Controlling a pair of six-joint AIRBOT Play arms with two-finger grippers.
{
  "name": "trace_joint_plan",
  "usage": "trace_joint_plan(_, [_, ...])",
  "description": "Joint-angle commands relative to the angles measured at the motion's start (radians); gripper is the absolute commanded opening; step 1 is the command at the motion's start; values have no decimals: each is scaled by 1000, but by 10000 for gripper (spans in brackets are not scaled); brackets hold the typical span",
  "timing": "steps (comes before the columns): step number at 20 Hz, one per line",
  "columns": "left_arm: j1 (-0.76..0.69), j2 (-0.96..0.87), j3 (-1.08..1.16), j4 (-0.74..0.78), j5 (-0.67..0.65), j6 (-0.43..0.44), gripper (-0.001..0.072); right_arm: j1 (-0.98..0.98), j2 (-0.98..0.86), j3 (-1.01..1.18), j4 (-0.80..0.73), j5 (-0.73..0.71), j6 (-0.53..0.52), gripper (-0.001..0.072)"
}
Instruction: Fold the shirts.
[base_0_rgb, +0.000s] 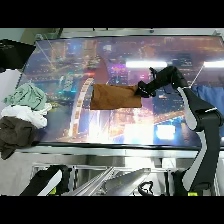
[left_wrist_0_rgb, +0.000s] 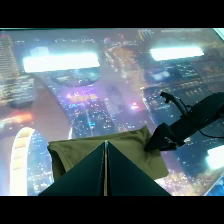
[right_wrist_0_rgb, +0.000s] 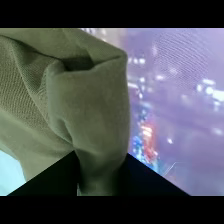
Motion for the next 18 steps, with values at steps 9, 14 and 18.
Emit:
trace_joint_plan(9, [-1,1,0,0,2,-2,13,-157,285,56,56,-35,-6,24])
trace_joint_plan(14, [-1,1,0,0,5,-2,13,-507,515,61,55,-51,50,24])
trace_joint_plan(18, [-1,1,0,0,25,-2,13,-780,577,61,51,-123,65,24])
